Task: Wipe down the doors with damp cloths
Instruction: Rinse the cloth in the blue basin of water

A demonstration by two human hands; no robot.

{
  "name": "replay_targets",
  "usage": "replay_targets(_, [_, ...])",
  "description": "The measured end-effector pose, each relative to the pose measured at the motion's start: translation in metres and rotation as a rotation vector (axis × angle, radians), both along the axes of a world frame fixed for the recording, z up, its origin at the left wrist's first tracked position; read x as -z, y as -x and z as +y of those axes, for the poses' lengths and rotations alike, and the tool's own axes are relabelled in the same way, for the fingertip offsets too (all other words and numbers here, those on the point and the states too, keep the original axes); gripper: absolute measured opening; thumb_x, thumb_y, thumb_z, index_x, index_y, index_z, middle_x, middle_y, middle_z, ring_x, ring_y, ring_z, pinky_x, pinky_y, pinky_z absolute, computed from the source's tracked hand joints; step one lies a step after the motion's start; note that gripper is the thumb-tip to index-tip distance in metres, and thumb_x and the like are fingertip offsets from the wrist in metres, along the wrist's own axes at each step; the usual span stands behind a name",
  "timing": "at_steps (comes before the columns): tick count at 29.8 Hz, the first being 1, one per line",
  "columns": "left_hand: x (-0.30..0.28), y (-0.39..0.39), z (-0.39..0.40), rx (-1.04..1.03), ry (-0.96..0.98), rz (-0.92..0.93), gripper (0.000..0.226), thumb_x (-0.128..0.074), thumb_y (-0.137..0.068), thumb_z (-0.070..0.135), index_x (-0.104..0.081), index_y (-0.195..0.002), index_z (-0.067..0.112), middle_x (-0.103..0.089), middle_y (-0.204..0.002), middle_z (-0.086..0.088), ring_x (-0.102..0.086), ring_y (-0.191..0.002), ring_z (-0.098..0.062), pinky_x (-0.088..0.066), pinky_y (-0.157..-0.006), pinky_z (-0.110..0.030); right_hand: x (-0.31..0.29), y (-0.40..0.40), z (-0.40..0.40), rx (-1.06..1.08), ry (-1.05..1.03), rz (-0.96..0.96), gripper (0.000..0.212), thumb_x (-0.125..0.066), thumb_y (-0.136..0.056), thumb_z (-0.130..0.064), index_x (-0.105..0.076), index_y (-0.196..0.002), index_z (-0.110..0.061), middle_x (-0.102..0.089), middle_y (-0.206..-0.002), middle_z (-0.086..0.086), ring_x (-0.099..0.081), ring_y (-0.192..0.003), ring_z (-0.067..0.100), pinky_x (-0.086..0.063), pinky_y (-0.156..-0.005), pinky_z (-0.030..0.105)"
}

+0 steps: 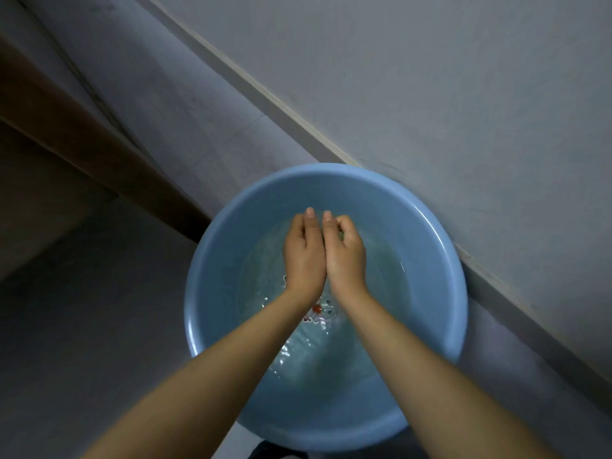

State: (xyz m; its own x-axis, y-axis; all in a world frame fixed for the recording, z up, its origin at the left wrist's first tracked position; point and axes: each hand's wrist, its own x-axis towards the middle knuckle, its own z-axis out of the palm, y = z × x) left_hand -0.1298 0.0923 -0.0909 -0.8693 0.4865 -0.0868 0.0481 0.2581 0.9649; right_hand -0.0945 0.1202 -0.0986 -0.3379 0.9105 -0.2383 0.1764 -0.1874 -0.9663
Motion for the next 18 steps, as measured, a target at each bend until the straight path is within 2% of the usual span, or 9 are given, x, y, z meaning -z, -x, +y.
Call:
replay_targets(3, [-0.0005, -0.0003, 0.0008, 0.039, 0.002, -0.021, 0.047, -0.039, -0.103, 0.022, -0.039, -0.056, 0.019, -0.043, -0.046, 0.012, -0.037, -0.048, 0.0, -0.031, -0.048, -0.019, -0.0011, -0.0006, 0.0042, -0.001, -0.05, -0.039, 0.045, -0.043, -0.1, -0.032, -0.056, -0.072, 0.001, -0.062, -0.067, 0.014, -0.057, -0.065, 0.025, -0.046, -0.066, 0.039])
replay_targets(8, [-0.0001, 0.0024, -0.0019, 0.071, 0.018, -0.052, 0.047, -0.041, -0.101, 0.019, -0.046, -0.057, 0.007, -0.044, -0.052, -0.003, -0.039, -0.054, -0.011, -0.031, -0.051, -0.026, 0.0015, 0.0016, 0.0076, -0.055, -0.058, -0.075, 0.05, -0.04, -0.101, -0.031, -0.065, -0.072, 0.002, -0.068, -0.07, 0.016, -0.064, -0.071, 0.03, -0.05, -0.068, 0.043])
replay_targets(13, [0.0012, 0.0054, -0.0035, 0.09, 0.045, -0.042, 0.05, -0.042, -0.101, 0.016, -0.041, -0.051, 0.015, -0.041, -0.048, 0.003, -0.036, -0.048, -0.006, -0.028, -0.046, -0.024, 0.0042, 0.0021, 0.007, -0.061, -0.02, -0.055, 0.045, -0.042, -0.101, -0.027, -0.063, -0.063, -0.014, -0.064, -0.061, 0.003, -0.061, -0.064, 0.02, -0.046, -0.062, 0.033])
replay_targets(18, [0.0043, 0.0057, -0.0035, 0.08, 0.072, -0.038, 0.052, -0.043, -0.1, 0.018, -0.038, -0.048, 0.017, -0.038, -0.045, 0.007, -0.034, -0.047, -0.006, -0.025, -0.046, -0.024, 0.0082, 0.0022, 0.0074, -0.063, 0.0, -0.03, 0.051, -0.044, -0.1, -0.027, -0.055, -0.051, -0.022, -0.056, -0.047, -0.01, -0.052, -0.049, 0.0, -0.04, -0.053, 0.024])
